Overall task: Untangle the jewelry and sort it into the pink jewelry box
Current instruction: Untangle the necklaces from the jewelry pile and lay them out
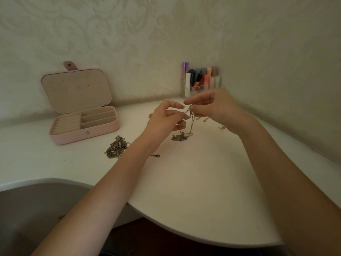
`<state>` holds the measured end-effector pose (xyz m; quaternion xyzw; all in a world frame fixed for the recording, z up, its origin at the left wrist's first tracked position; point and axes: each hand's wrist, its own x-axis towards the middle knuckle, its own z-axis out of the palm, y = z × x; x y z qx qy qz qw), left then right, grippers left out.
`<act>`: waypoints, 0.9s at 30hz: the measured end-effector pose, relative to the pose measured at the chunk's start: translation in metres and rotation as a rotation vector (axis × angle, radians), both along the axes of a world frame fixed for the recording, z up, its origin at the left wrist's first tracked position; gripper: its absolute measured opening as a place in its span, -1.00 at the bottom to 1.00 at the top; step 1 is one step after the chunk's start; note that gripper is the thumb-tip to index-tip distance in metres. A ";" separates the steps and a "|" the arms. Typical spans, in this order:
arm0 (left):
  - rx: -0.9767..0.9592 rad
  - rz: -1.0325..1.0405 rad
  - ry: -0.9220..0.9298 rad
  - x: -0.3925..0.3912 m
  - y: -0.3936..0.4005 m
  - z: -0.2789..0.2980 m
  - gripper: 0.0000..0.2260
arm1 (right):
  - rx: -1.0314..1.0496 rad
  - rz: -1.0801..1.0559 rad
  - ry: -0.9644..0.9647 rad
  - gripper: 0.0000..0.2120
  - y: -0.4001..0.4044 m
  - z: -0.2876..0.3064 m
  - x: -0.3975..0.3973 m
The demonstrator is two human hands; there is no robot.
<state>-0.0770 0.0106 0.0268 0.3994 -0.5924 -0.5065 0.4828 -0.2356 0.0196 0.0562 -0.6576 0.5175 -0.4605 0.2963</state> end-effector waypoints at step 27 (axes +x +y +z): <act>0.020 -0.088 0.013 -0.003 0.000 0.001 -0.92 | 0.058 0.028 -0.146 -0.89 0.009 0.007 0.002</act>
